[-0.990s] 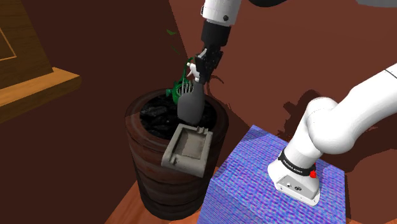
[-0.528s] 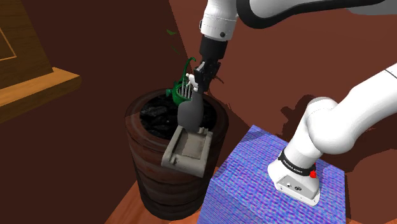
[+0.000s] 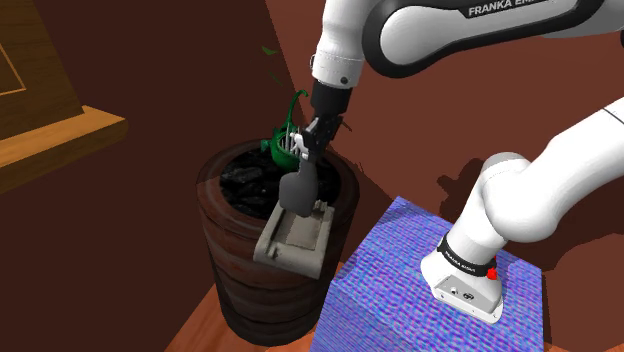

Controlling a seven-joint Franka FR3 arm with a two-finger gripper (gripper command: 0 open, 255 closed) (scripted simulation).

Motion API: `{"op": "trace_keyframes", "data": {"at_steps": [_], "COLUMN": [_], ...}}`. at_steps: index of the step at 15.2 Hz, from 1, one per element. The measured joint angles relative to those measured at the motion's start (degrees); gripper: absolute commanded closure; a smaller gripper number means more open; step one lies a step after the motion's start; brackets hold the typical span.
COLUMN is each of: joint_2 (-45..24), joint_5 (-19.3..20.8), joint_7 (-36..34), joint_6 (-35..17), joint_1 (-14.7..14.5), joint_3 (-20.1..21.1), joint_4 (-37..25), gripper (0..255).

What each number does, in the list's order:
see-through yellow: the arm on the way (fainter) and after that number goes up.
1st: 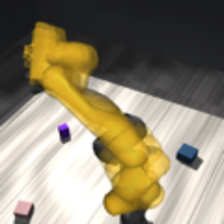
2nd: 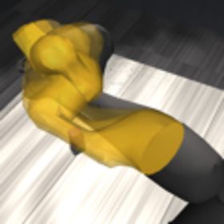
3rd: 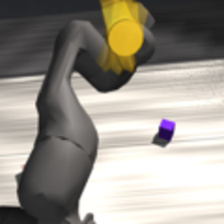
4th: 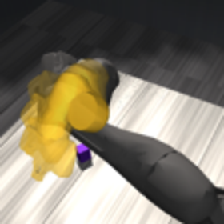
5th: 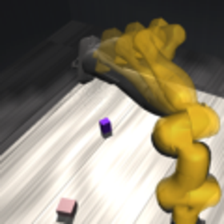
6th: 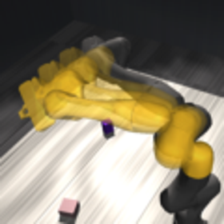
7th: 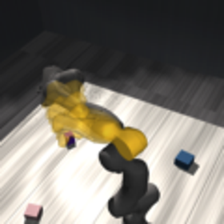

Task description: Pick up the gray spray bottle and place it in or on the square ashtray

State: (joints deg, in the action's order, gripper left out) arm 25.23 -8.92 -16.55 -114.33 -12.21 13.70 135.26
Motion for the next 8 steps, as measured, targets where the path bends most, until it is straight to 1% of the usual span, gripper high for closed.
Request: {"op": "trace_keyframes", "data": {"at_steps": [4,8], "joint_2": [-0.80,-0.79], "joint_5": [-0.20,-0.26], "joint_7": [0.00,0.09], "joint_6": [-3.25,-3.98], "joint_1": [-0.11,-0.13], "joint_3": [0.40,0.41], "joint_4": [2.45,3.17], "gripper": [255,255]}}
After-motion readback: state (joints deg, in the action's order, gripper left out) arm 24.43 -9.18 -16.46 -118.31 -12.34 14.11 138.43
